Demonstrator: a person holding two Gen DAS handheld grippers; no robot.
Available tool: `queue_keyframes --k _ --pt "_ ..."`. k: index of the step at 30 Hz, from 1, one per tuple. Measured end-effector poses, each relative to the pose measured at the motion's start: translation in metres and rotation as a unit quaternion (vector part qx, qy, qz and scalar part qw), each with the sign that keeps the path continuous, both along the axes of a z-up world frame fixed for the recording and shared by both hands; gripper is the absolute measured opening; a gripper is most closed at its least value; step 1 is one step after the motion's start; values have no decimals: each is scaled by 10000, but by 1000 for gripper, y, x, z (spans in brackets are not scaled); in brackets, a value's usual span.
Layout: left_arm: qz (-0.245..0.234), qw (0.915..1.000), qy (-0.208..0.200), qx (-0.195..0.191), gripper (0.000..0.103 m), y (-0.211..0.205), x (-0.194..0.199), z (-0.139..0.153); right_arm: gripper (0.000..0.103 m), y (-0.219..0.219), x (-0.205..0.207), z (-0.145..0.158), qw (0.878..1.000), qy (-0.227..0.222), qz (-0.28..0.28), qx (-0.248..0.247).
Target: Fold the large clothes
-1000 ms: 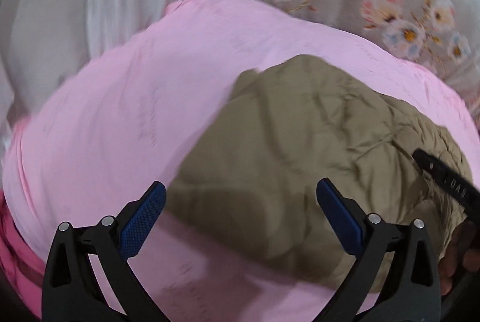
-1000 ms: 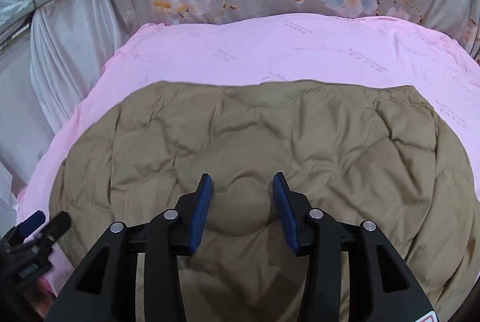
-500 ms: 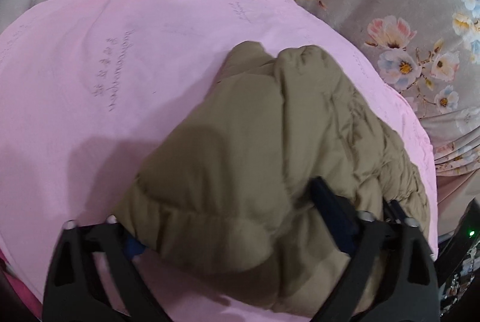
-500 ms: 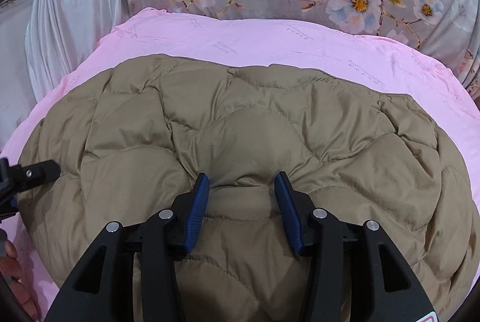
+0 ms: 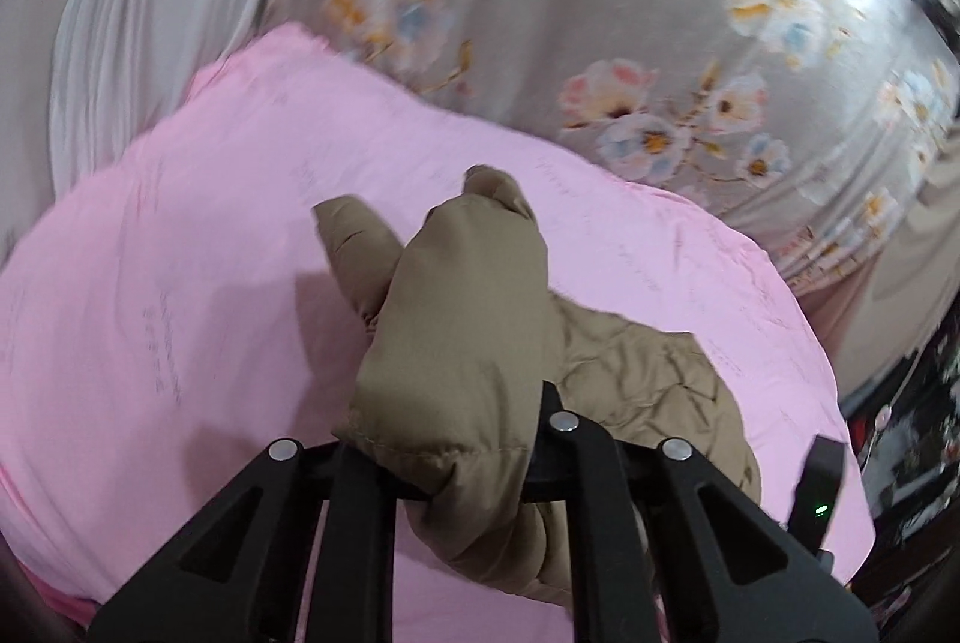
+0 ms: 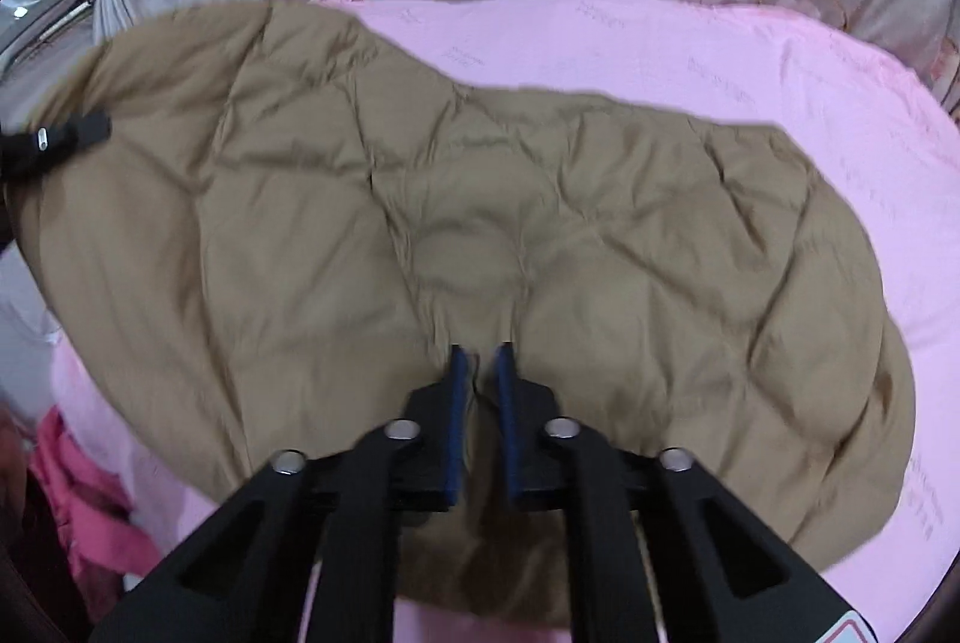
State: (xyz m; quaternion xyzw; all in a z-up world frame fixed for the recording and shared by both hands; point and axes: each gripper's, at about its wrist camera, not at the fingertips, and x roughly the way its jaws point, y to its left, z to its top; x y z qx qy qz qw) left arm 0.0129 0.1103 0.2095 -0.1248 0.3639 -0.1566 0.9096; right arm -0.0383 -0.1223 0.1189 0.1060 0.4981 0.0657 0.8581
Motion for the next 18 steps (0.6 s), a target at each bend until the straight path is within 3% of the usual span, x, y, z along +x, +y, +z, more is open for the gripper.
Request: queue_keyframes --k 5,8,11,14,18 --pt "-551 9966 -550 270 11 -55 -22 38 4 21 16 -24 9973 168 344 621" --pt "-892 9918 -783 479 11 -96 -31 49 4 22 32 -34 9873 94 448 1519" --pt "-1161 9877 -825 649 11 -129 -30 52 3 -6 25 -30 9770 195 105 2123" --pt "-1350 9845 -823 761 11 -154 -30 51 5 -44 -4 -7 9788 -38 -268 2028" --pt "-1677 9803 -600 847 11 -194 -30 33 7 -97 -47 19 9874 -299 -1010 1179"
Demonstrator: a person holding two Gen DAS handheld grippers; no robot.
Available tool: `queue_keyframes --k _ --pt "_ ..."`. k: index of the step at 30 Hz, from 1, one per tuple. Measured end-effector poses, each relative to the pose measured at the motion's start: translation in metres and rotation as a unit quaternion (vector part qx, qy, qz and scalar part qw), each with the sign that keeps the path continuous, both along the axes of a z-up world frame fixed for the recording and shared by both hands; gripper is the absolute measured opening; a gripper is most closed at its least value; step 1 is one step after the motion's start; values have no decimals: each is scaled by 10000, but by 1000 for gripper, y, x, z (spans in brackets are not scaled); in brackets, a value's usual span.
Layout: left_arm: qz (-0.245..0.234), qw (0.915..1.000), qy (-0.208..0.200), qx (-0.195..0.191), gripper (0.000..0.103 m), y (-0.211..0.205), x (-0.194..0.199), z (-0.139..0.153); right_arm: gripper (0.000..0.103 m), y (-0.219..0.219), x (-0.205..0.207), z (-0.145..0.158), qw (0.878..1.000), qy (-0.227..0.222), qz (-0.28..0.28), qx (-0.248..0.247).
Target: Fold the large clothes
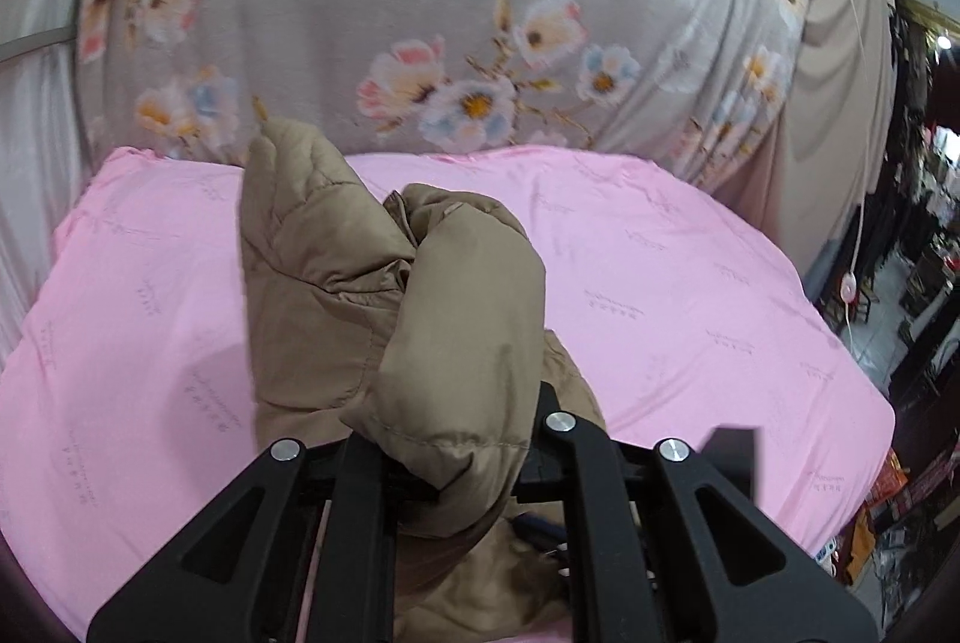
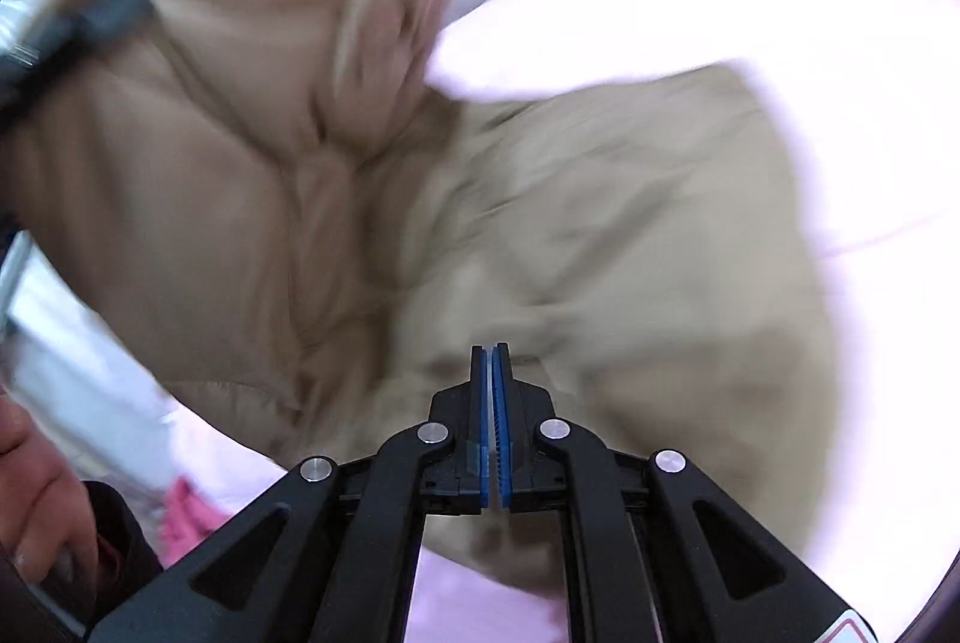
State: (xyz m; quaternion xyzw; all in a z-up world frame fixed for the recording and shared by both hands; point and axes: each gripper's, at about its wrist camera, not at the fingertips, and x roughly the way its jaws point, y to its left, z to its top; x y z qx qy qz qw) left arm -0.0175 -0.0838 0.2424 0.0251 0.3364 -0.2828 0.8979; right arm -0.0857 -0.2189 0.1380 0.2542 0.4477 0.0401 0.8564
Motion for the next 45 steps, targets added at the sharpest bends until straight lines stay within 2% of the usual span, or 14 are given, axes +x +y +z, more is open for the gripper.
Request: queue_keyframes --k 5,9,12,17,20,22,24,25,27,32,36,40,43,45 --pt "-435 9972 440 419 11 -58 -19 -45 8 -47 -41 14 9962 76 -743 -450" --pt "-624 9918 808 764 11 -91 -31 -86 8 -65 -53 24 9916 50 -1034 -772" --pt "-705 9884 828 1060 11 -109 -43 -112 9 -86 -61 24 9880 18 -1229 -940" --pt "-806 9850 721 1343 13 -119 -57 -125 9 -104 -48 31 9862 -35 -1412 -866" --pt "-886 9865 774 1142 21 -112 -59 -111 10 -110 -36 52 9875 -254 -1333 -808" --pt "-981 9887 789 813 39 -102 -62 -91 17 -110 -27 70 9883 -451 -1274 -707" --pt "-921 9923 579 594 73 -91 -67 -69 40 -108 -14 91 9884 -700 -1207 -599" --pt "-853 9947 374 441 76 -80 -69 -55 45 -106 -6 101 9882 -807 -1171 -566" --pt "-712 9971 149 222 78 -62 -66 -33 53 -101 11 116 9882 -954 -1096 -492" --pt "470 9988 120 49 78 1 -6 0 67 -80 70 130 9917 -976 -832 21" --pt "1243 9918 265 133 78 43 51 6 71 -69 122 117 9941 -603 -901 39" --pt "1556 9869 357 230 78 65 88 7 79 -68 157 86 9947 -70 -1020 -112" --pt "1607 9856 418 333 78 62 107 1 76 -67 173 52 9946 416 -885 348" --pt "1535 9860 554 336 78 56 115 -4 29 -64 175 42 9947 466 -687 599"
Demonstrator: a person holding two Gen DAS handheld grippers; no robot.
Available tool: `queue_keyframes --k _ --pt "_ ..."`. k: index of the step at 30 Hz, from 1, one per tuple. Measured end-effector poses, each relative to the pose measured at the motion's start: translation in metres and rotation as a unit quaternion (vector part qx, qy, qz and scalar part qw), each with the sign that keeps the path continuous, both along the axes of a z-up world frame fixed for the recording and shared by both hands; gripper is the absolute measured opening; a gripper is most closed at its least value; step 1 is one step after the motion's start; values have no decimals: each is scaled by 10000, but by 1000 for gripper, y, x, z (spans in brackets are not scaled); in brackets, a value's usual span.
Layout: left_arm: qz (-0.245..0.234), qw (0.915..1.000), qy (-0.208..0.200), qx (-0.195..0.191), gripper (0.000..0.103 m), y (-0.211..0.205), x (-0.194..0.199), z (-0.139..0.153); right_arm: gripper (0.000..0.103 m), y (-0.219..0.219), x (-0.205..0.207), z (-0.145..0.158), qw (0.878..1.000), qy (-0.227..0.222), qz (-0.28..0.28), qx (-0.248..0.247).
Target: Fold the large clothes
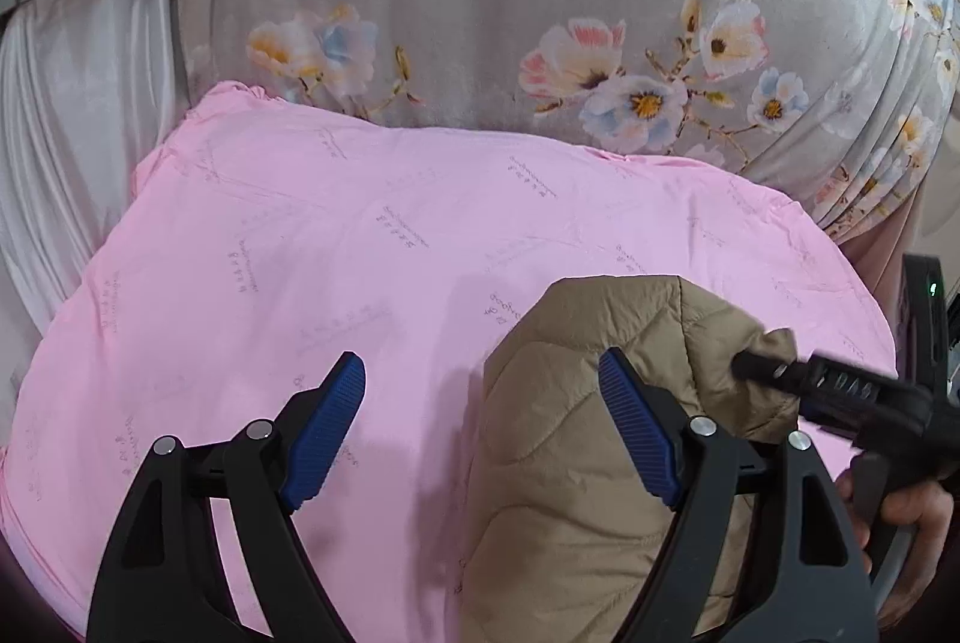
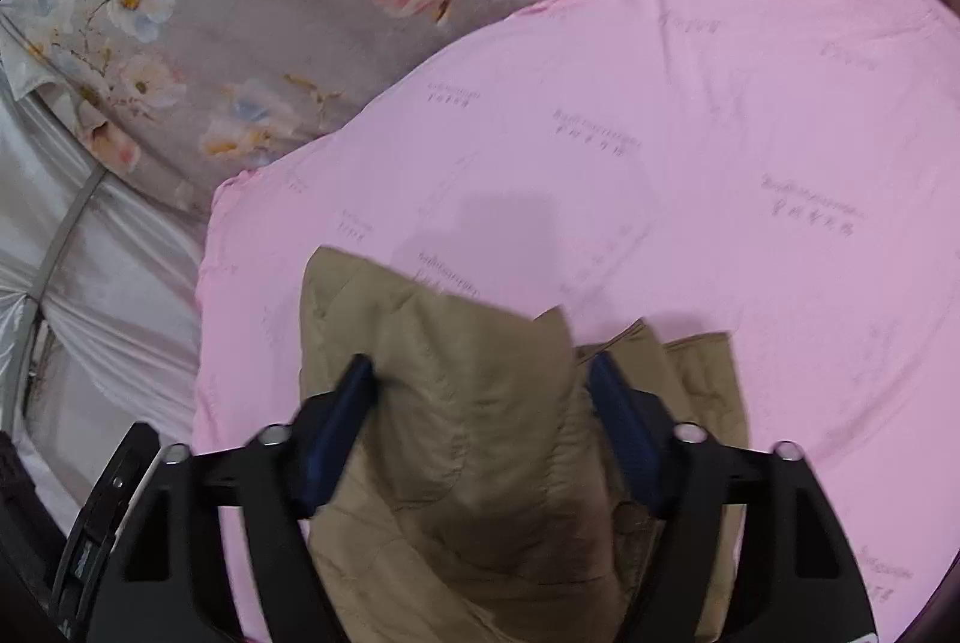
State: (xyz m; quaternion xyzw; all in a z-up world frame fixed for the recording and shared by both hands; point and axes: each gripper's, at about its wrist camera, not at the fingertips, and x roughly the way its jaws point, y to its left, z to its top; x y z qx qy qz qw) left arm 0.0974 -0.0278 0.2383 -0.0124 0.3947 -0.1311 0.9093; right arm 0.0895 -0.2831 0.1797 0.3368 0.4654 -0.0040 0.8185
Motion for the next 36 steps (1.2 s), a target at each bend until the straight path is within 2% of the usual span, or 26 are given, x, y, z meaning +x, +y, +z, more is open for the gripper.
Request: queue_keyframes --k 3,6,11,16,19,26,36 --pt "-158 9997 153 -43 77 -11 10 -6 16 -7 -22 9 9989 -354 -288 -95" --pt "-358 9991 210 -9 77 -37 16 -11 14 -12 -46 11 9959 -483 -554 -535" --pt "-604 9967 511 161 74 -90 28 -38 14 -21 -64 -23 9893 -185 -746 -1236" --pt "-606 9923 945 528 71 -125 39 -91 16 -27 -67 -53 9799 37 -815 -1820" --pt "-569 9909 1103 517 73 -128 42 -114 18 -32 -69 -66 9814 -7 -797 -1744" --pt "-508 9923 684 904 78 -135 33 -136 25 -38 -68 -92 9868 -95 -819 -1392" --pt "-440 9926 331 1080 81 -140 28 -149 26 -39 -69 -108 9880 -274 -858 -1255"
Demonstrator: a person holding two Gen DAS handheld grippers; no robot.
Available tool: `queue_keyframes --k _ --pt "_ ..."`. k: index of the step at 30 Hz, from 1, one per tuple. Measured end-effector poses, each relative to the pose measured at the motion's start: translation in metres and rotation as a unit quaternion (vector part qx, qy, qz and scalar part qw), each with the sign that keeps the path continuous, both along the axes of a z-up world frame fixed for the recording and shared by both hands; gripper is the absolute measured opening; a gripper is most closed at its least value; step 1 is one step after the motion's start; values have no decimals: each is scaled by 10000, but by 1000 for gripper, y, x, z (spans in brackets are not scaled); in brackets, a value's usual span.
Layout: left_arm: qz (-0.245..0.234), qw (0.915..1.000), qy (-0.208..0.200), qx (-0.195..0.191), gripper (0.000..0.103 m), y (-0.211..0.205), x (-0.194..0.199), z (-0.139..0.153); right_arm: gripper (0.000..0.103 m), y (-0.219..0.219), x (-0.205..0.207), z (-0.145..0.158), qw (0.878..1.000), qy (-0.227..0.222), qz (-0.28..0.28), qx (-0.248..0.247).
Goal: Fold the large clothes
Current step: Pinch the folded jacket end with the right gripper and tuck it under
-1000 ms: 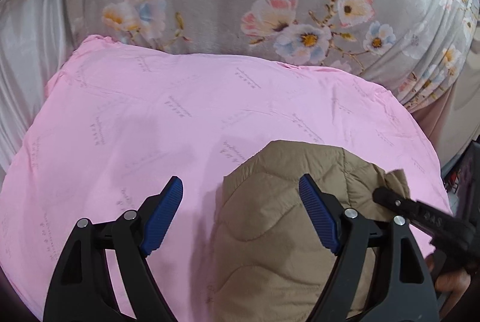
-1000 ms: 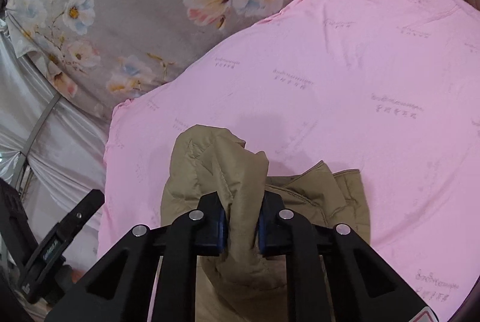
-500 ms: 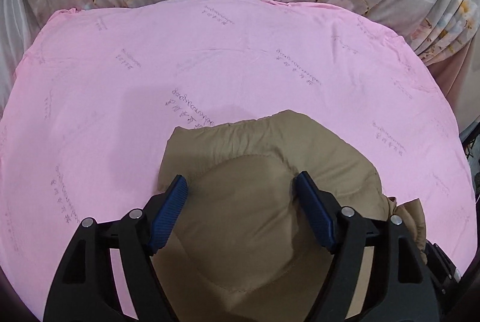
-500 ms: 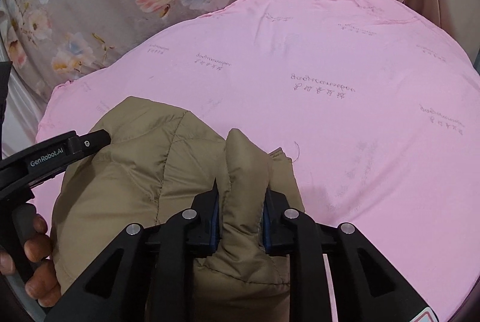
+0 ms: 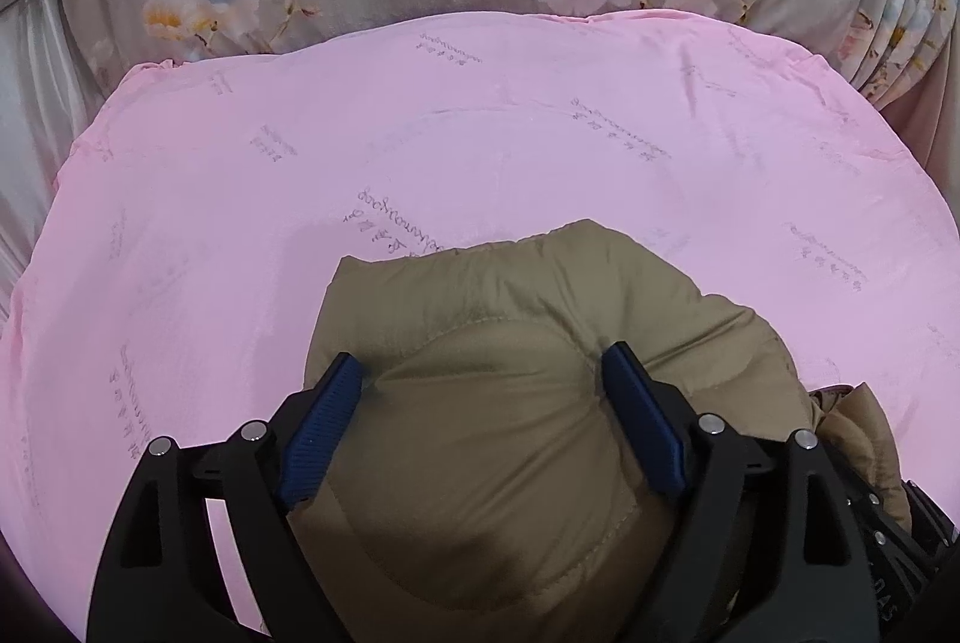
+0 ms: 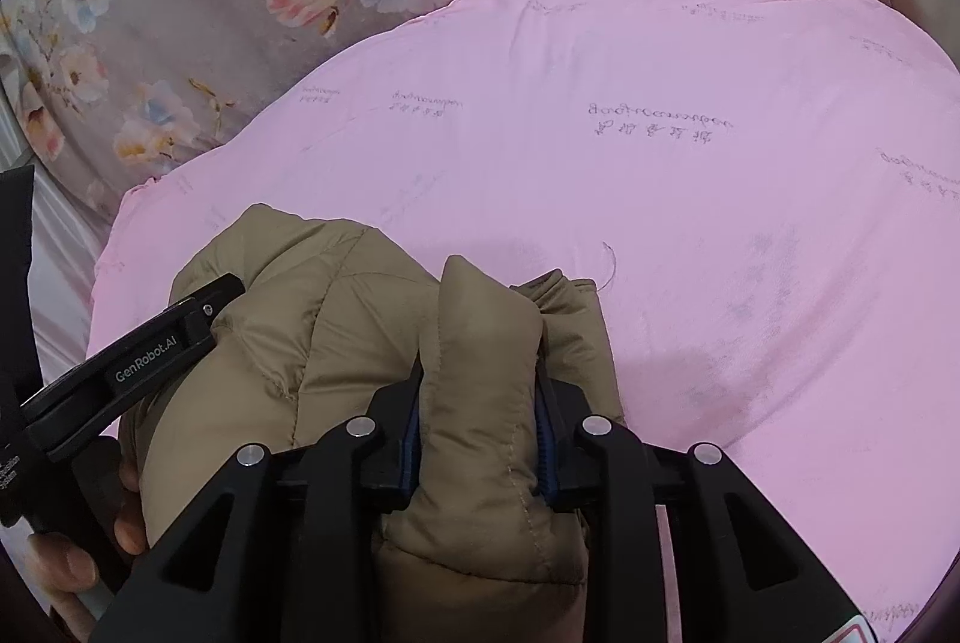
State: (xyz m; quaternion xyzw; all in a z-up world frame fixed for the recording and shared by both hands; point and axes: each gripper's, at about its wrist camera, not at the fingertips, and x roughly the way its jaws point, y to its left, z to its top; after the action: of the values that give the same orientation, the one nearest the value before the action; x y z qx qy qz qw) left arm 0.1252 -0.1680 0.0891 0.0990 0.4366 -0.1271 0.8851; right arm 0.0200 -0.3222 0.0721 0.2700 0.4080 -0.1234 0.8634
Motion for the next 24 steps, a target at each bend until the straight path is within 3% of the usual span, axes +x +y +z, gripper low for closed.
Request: queue_keyframes --k 17,24 --pt "24 9995 -288 85 82 -4 -4 -11 26 -1 -4 -10 9996 -242 -86 87" --pt "-36 9999 -104 -96 85 3 -5 -4 32 -15 -25 -3 9970 -492 -143 579"
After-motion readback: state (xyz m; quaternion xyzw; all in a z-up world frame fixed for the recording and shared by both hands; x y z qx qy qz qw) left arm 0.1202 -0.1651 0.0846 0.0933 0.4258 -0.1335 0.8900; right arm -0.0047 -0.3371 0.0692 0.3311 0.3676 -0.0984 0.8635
